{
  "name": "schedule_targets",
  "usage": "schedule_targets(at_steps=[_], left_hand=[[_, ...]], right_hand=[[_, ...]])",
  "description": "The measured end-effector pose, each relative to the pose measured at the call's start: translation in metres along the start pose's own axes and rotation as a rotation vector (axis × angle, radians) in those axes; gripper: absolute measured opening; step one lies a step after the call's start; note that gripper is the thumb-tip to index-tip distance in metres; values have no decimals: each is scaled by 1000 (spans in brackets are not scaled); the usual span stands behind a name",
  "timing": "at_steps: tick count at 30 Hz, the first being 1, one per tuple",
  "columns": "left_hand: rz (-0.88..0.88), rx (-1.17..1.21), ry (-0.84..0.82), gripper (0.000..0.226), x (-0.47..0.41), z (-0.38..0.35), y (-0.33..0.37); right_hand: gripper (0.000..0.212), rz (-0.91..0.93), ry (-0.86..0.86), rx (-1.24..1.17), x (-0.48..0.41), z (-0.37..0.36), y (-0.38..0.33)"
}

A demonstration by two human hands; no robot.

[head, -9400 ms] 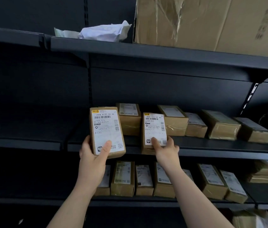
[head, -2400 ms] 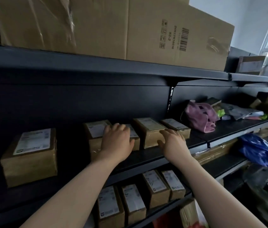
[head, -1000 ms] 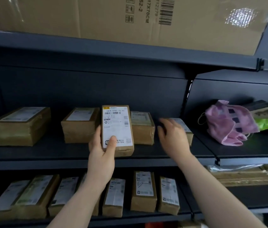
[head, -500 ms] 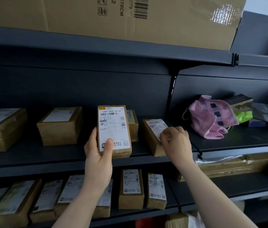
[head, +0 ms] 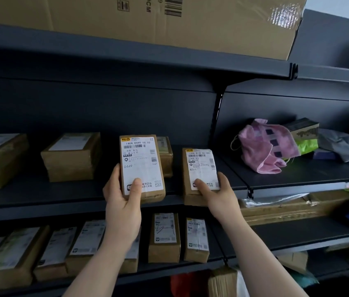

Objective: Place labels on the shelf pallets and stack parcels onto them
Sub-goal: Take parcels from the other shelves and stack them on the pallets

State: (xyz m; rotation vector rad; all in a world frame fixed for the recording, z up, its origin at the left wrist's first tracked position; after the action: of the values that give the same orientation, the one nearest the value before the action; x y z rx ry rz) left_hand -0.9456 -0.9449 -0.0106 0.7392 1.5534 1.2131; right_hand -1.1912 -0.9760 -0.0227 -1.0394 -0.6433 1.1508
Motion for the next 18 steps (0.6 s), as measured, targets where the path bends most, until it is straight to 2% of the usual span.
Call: schedule_targets(at_steps=[4, 8, 12, 18], left_hand=[[-5, -20, 10, 59, 5, 7, 0], [-3, -35, 42, 62, 6, 23, 2], [9, -50, 90, 60, 3, 51, 7], [-7, -41, 215, 56, 0, 120, 13]], right_hand=[[81, 6, 27, -133, 12, 2, 1], [74, 138, 86, -185, 23, -3, -25], [64, 273, 45, -254, 35, -30, -64], [60, 319, -90, -355, 57, -94, -109]])
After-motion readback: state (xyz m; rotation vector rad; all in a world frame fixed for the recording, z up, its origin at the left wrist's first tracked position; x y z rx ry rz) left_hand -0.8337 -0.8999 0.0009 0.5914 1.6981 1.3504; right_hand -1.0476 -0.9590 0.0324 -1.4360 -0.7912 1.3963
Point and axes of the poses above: each hand's wrist, its own x-axis away from the middle knuckle, its own z-axis out of the back of the hand, y = z × x, the point moved 6 cm from there along -x, towards the middle knuckle, and after that the axes turned 2 degrees about z, right-handed, at the moved point
